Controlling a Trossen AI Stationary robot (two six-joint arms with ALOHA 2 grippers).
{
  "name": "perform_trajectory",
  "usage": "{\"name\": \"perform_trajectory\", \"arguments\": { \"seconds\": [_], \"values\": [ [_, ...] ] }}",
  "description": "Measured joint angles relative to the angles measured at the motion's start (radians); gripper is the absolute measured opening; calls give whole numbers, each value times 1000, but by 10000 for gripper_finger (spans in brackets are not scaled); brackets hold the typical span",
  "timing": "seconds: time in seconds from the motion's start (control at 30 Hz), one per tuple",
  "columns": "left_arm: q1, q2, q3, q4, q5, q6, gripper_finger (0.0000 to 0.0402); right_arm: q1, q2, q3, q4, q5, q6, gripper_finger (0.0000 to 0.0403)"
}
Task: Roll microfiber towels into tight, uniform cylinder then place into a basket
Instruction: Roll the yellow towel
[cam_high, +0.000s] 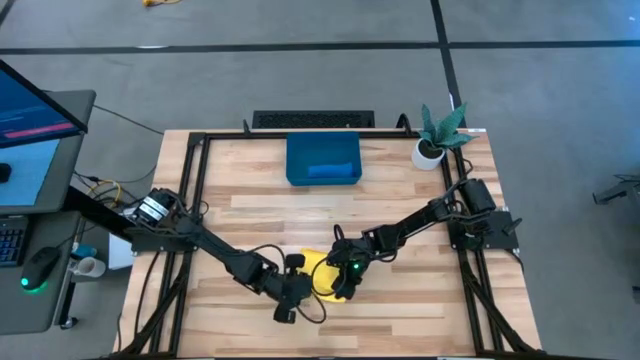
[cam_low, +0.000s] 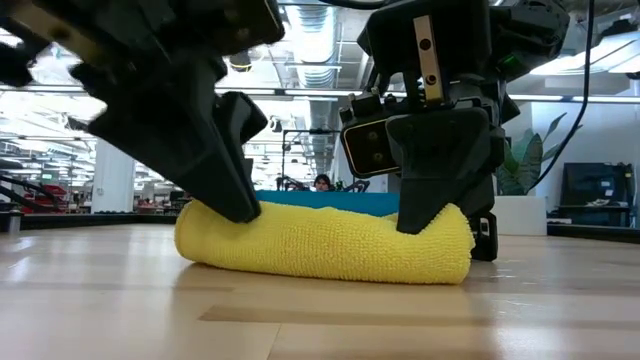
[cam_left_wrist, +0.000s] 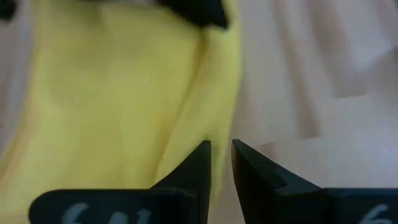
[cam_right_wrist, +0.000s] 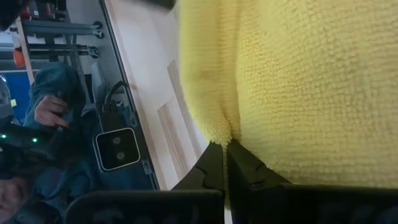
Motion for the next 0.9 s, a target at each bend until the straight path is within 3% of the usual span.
{"name": "perform_trajectory", "arguments": {
  "seconds": [0.17,0.5,0.9],
  "values": [
    [32,0,0,-68,-36,-30,56,0,0,0,0,-7,1,14],
    [87,-3,-30,-62,62,-117,56,-1,0,0,6,-14,-5,17],
    [89,-6,-62,-65,132,-260,56,0,0,0,8,-17,-44,126]
  ]
}}
